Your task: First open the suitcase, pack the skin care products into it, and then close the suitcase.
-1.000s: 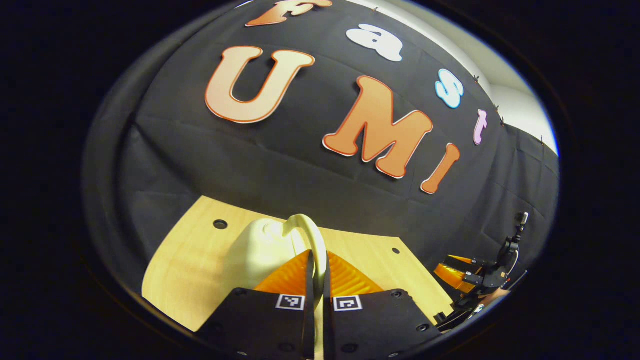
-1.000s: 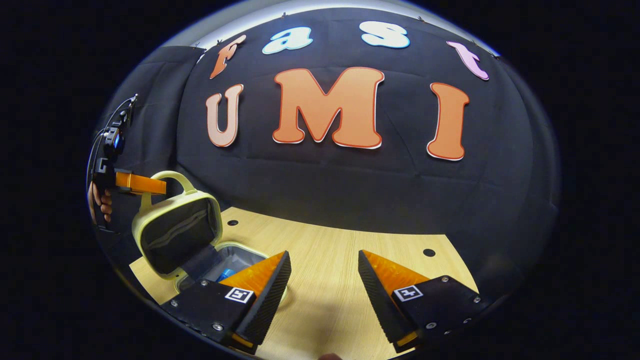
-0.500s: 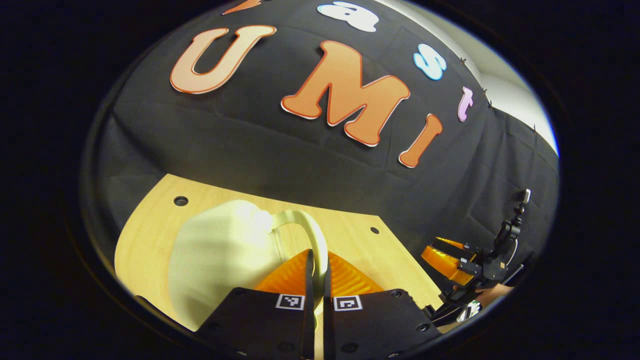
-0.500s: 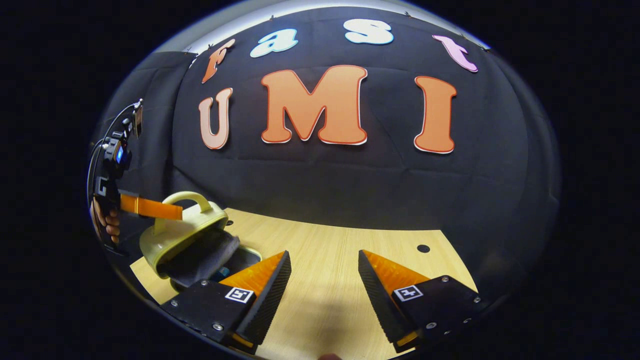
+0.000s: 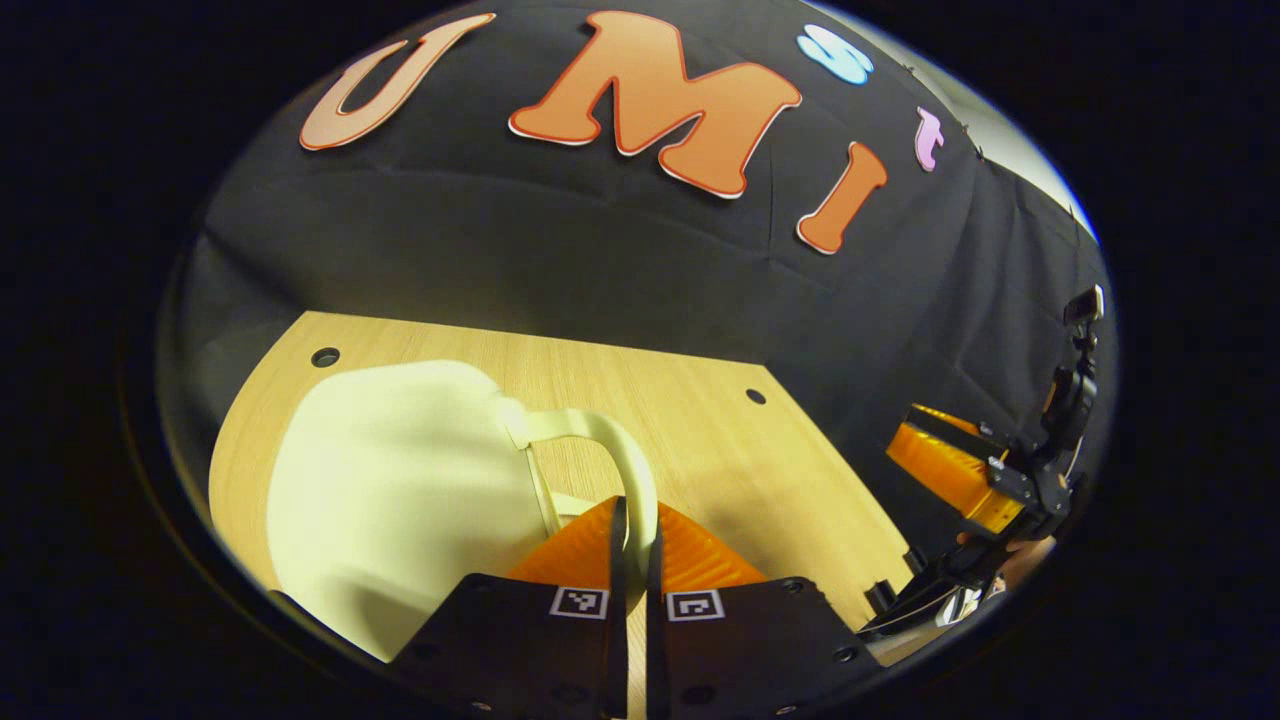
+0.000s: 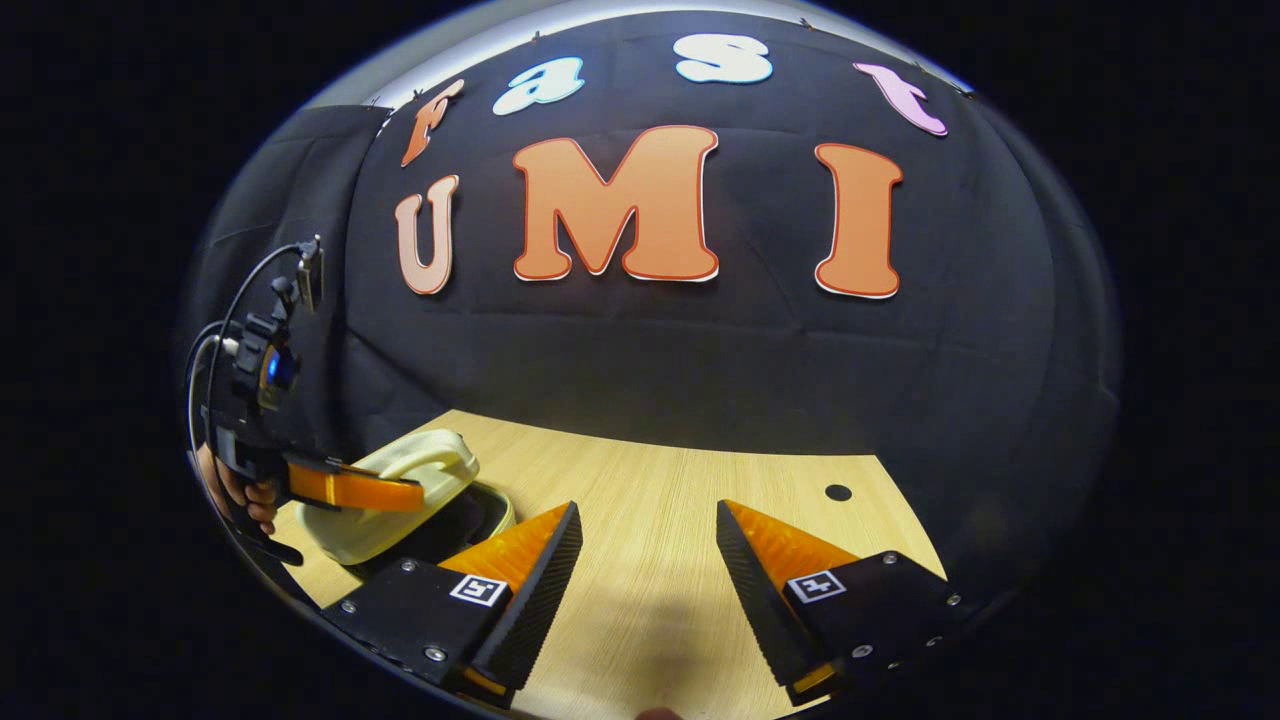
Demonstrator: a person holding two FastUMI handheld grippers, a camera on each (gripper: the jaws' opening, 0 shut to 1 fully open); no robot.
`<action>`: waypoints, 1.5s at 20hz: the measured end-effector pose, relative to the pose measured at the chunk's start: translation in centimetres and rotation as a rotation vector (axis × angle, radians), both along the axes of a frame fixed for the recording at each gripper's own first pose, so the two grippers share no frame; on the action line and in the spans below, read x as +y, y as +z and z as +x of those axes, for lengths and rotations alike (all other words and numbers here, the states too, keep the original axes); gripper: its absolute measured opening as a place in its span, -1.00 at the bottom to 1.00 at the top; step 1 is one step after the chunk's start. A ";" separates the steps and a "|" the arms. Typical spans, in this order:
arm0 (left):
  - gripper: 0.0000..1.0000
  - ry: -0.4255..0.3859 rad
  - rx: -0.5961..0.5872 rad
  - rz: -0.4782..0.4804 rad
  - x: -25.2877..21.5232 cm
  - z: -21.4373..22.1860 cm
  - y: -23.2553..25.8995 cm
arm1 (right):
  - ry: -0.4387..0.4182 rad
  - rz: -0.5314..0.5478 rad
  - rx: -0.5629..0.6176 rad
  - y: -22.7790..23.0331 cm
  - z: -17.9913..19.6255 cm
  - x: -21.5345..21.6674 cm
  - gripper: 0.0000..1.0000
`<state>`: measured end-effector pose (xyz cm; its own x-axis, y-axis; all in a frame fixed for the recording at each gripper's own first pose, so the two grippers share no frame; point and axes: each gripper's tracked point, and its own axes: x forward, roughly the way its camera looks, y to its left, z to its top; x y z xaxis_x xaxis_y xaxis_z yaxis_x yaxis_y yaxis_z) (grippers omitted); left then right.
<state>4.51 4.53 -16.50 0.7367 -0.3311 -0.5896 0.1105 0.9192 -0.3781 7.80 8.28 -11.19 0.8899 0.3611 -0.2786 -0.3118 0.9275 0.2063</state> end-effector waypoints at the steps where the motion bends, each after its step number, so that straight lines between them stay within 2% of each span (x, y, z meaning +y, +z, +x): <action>1: -0.86 -0.010 0.014 0.022 -0.6 -0.1 -0.9 | 0.005 0.005 0.002 -0.1 0.0 -0.1 0.74; 4: -0.78 -0.050 0.062 0.080 -2.1 -0.8 -3.3 | 0.011 0.003 0.005 -0.4 0.1 -0.7 0.73; 5: -0.64 -0.057 0.074 0.092 -2.8 -0.9 -3.8 | 0.015 0.005 0.005 -0.6 0.0 -1.0 0.73; 7: -0.59 -0.066 0.087 0.085 -3.5 -1.4 -3.9 | 0.023 0.004 0.011 -1.1 0.1 -1.2 0.73; 8: -0.49 -0.079 0.081 0.064 -4.2 -1.4 -3.8 | 0.030 0.006 0.010 -1.1 0.1 -1.3 0.73; 9: -0.48 -0.087 0.070 0.050 -5.1 -1.4 -3.3 | 0.031 0.003 0.007 -1.1 0.1 -1.6 0.73; 11: -0.14 -0.090 0.020 0.066 -6.5 -0.9 -2.4 | 0.038 0.004 -0.002 -1.0 0.1 -1.9 0.73; 13: -0.10 -0.084 -0.040 0.108 -6.9 -0.4 -0.8 | 0.040 0.008 -0.023 -0.4 0.3 -2.3 0.73; 14: 0.10 -0.075 -0.080 0.125 -7.1 -0.1 0.6 | 0.035 0.009 -0.042 0.1 0.4 -2.6 0.74; 16: 0.66 -0.040 -0.164 0.148 -7.3 0.2 3.3 | 0.020 0.009 -0.089 1.4 0.8 -3.3 0.74; 18: 0.84 0.010 -0.231 0.169 -7.3 0.8 6.0 | 0.007 0.011 -0.129 2.6 0.9 -3.8 0.72; 23: 0.90 0.137 -0.409 0.222 -6.7 0.9 12.1 | 0.013 0.011 -0.252 6.2 0.3 -4.1 0.72; 26: 0.95 0.242 -0.504 0.261 -5.8 0.8 14.4 | 0.011 0.053 -0.295 8.2 -0.3 -3.9 0.72; 28: 0.94 0.281 -0.555 0.297 -5.0 0.2 15.9 | 0.005 0.076 -0.308 8.7 -0.5 -3.9 0.72; 30: 0.94 0.299 -0.574 0.293 -5.0 -0.4 16.7 | -0.003 0.071 -0.317 8.8 -0.6 -4.1 0.72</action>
